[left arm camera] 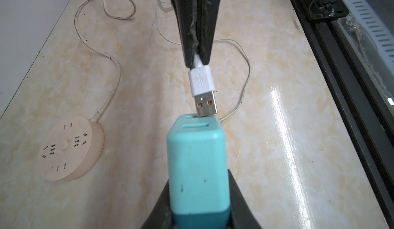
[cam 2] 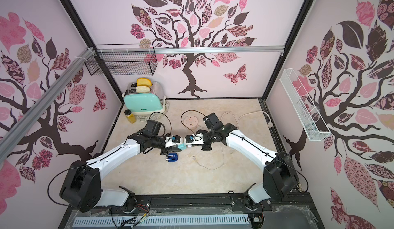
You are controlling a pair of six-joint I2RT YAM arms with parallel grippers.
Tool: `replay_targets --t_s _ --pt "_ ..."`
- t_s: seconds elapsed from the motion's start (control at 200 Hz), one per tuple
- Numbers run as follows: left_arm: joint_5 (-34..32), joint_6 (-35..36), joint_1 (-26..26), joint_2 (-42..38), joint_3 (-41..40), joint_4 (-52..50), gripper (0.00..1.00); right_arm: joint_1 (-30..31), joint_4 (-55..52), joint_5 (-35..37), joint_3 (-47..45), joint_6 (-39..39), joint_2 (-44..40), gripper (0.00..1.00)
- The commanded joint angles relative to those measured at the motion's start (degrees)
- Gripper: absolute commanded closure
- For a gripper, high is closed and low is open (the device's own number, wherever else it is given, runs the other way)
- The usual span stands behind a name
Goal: Charge the electric shaver
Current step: Insert the charging cable into the plug.
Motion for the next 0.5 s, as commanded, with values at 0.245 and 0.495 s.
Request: replay_targets --t_s 0.245,0.495 --pt "1.5 -0.3 -0.3 -0.2 0.2 1.1 1.0 1.0 1.4 2.6 1.5 1.0 0.1 1.0" --pt "1.4 -0.4 -0.3 -0.2 0.3 1.3 1.0 1.8 0.3 3.9 2.2 0.7 0.7 1.0"
